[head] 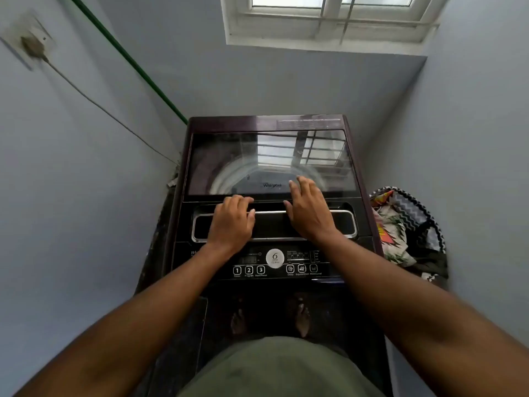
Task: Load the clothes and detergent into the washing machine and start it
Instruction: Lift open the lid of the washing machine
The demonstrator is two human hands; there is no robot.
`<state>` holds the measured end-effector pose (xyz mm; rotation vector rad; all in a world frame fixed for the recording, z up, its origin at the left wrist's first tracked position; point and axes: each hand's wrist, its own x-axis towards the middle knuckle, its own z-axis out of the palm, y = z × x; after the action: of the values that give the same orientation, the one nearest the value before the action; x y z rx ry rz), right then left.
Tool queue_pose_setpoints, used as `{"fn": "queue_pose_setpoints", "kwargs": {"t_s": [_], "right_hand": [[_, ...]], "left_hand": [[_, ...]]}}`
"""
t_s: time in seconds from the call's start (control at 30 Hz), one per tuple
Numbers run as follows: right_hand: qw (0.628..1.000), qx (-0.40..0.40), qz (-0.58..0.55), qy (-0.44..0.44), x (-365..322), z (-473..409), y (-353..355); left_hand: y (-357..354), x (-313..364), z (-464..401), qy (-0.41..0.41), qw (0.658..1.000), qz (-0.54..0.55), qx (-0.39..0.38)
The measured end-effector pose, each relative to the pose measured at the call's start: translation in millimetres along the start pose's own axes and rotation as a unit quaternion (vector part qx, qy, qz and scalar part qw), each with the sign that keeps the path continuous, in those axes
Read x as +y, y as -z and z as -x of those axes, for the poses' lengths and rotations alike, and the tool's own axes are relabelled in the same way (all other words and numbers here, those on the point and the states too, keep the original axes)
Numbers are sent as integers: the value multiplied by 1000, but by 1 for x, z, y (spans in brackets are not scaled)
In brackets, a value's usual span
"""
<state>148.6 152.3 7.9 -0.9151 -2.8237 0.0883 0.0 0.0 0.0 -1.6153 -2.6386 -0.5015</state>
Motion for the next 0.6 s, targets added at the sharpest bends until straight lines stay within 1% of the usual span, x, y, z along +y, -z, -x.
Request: {"fn": "queue_pose_setpoints", "kwargs": {"t_s": [0.07, 0.17, 0.33, 0.6], "right_hand": [[1000, -3, 7, 3, -2, 8, -4], [1000, 6, 20, 13, -5, 23, -15], [1000, 4, 27, 12, -6, 24, -18], [1000, -9, 2, 7, -6, 25, -17]], "left_hand": [[-1, 1, 5, -10, 1000, -18, -24], [0, 2, 8, -10, 1000, -5, -19], [1, 5, 5, -4, 999, -1, -42], [2, 11, -1, 22, 995, -20, -94]]}}
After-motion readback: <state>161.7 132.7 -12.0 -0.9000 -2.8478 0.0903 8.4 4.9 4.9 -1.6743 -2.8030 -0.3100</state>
